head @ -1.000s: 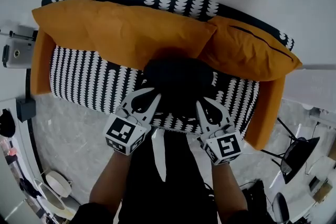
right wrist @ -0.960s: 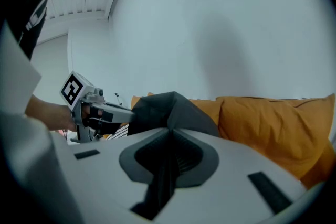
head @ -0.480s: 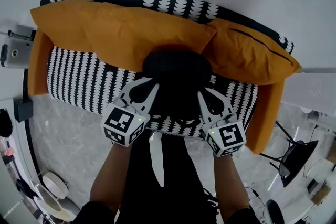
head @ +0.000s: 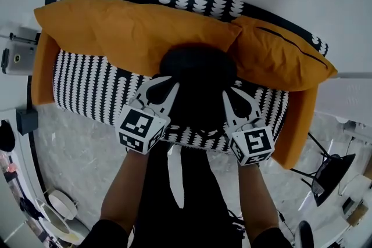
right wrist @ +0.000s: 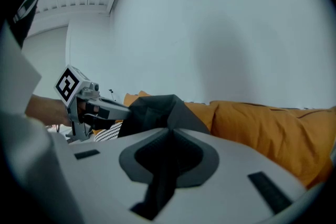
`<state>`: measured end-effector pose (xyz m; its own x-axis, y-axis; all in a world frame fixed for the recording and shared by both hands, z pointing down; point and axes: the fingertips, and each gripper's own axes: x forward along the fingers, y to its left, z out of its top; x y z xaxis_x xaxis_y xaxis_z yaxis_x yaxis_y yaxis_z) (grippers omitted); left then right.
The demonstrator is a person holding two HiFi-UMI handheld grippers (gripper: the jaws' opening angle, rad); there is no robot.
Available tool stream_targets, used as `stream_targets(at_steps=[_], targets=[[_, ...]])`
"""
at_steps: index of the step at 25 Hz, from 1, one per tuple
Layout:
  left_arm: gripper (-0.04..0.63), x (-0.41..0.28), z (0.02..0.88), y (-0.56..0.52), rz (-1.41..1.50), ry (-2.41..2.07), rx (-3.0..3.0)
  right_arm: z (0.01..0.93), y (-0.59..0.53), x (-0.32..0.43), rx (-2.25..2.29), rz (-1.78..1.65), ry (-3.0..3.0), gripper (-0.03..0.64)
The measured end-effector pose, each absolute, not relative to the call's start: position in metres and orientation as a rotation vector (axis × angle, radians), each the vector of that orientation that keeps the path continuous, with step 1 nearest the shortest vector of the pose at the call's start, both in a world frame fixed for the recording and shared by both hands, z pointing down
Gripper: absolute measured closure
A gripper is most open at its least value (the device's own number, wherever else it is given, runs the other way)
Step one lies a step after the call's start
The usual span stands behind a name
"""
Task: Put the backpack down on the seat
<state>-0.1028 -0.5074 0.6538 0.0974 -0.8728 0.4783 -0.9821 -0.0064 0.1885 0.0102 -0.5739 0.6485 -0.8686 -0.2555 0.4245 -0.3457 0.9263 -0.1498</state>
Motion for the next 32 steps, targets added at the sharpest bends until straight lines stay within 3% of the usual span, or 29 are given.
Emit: stream_targets(at_steps=[17, 21, 23, 32], targets=[[0.555, -0.109, 0.661, -0.498, 0.296, -1.882, 1.885, 0.65, -0.568, 0.009, 0.445, 0.343, -2.693, 0.577], [0.534, -0.111, 0.658, -0.492, 0.301, -1.898, 1.871, 0.643, -0.569, 0.012, 0.458, 0.336, -2.696, 0.544], [0.492, -0.111, 0.652, -0.49, 0.302, -1.903, 1.872, 0.636, -0.57, 0.014, 0.471, 0.327, -2.702, 0.535], [0.49, -0.106, 0.583, -0.491, 0.239, -1.924, 1.949, 0.555, -0.578, 0.026, 0.528, 0.238, -2.784, 0.535]])
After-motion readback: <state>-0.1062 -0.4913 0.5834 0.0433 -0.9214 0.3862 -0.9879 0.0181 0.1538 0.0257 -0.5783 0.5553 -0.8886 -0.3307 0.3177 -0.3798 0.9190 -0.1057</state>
